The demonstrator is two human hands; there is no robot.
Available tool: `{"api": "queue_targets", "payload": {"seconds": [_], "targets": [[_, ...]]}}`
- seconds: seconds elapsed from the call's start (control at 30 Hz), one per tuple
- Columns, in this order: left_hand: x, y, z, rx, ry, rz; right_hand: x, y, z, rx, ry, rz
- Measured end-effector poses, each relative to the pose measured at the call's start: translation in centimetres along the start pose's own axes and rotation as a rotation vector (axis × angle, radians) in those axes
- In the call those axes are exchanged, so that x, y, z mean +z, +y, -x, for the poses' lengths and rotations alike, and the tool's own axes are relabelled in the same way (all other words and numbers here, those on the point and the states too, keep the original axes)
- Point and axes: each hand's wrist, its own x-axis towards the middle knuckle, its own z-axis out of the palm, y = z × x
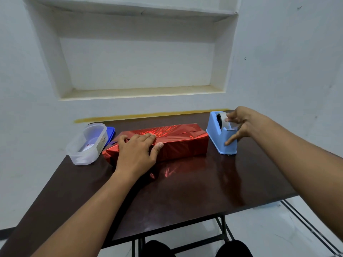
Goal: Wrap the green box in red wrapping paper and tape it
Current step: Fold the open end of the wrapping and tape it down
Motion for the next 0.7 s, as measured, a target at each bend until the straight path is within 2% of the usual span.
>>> {"api": "queue_targets", "payload": {"seconds": [0.23,0.53,0.7], "targets": [[0.1,0.1,0.1,-0.005,0.010,-0.008,-0.2,3.1,0.2,-0.214,0.102,-0.233],[0.1,0.1,0.1,-0.002,0.013,-0.023,-0.1,6.6,0.6,-0.350,0.149,-0.397],[0.1,0.2,0.1,-0.006,0.017,-0.015,0.0,8.5,0.4,-0.351,0.224,-0.401]]}}
